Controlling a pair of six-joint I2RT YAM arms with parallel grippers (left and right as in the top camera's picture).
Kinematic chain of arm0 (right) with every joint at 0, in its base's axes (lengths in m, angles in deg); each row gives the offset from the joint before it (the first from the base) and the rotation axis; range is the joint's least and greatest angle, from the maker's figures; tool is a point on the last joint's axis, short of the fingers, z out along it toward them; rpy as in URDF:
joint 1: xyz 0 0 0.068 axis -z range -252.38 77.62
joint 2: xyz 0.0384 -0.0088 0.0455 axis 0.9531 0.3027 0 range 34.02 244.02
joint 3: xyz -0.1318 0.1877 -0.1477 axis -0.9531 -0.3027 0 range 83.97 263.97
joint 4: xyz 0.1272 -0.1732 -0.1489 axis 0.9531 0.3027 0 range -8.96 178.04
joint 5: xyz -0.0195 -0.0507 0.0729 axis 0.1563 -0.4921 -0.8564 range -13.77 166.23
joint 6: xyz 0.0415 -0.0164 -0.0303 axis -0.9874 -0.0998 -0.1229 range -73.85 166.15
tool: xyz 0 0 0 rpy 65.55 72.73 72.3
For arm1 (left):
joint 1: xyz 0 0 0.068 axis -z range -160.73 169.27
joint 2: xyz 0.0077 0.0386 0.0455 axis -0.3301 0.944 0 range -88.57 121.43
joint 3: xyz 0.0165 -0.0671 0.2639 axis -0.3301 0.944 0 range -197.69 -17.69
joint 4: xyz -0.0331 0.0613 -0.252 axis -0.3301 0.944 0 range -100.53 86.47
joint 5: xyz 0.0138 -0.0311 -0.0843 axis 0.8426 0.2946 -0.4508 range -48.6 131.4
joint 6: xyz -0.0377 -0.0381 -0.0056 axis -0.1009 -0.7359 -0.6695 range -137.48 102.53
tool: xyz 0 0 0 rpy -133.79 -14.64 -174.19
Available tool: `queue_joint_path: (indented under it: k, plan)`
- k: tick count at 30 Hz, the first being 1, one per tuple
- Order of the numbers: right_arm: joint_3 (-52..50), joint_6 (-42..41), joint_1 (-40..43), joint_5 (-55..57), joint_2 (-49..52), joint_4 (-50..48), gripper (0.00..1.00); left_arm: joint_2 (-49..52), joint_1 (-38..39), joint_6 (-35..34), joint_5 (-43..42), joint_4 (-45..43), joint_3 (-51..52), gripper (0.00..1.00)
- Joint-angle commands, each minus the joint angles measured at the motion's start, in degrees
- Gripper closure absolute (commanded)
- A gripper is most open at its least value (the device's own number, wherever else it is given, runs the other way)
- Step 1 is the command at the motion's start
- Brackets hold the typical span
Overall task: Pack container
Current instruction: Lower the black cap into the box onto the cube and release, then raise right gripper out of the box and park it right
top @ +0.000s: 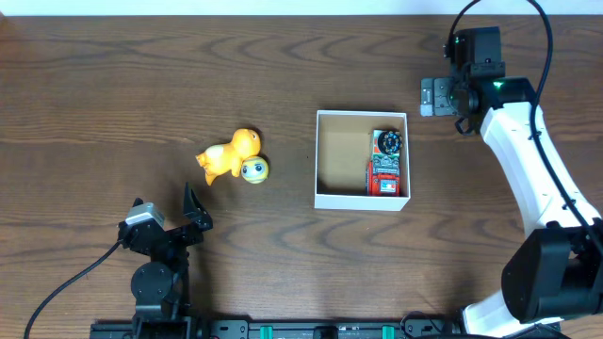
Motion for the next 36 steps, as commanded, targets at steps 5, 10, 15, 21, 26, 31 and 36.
queue_joint_path:
  k: [5, 10, 15, 21, 26, 31, 36]
  plan:
    - [0.87, -2.71, 9.2, 2.69, 0.52, -0.26, 0.01, -0.35, -0.28, 0.98, 0.07, 1.99, 1.2, 0.02]
    - [0.87, -2.71, 13.51, 2.03, 0.52, 0.68, 0.01, -0.35, -0.28, 0.96, 0.07, 1.99, 1.2, 0.02]
    - [0.87, -2.71, 14.93, 1.88, 0.52, 1.4, 0.01, -0.35, -0.28, 0.98, 0.07, 1.99, 1.2, 0.02]
    - [0.87, -2.71, 14.91, 1.86, 0.52, 1.4, 0.01, -0.35, -0.28, 0.98, 0.07, 1.99, 1.2, 0.02]
    - [0.87, -2.71, 14.91, 1.86, 0.52, 1.4, 0.01, -0.35, -0.28, 0.98, 0.04, 1.99, 1.2, 0.02]
    - [0.87, -2.71, 14.91, 1.86, 0.52, 1.4, 0.01, -0.35, -0.28, 0.98, 0.07, 1.99, 1.2, 0.02]
    - [0.87, -2.71, 14.91, 1.86, 0.52, 1.4, 0.01, -0.35, -0.28, 0.96, 0.07, 1.99, 1.2, 0.02]
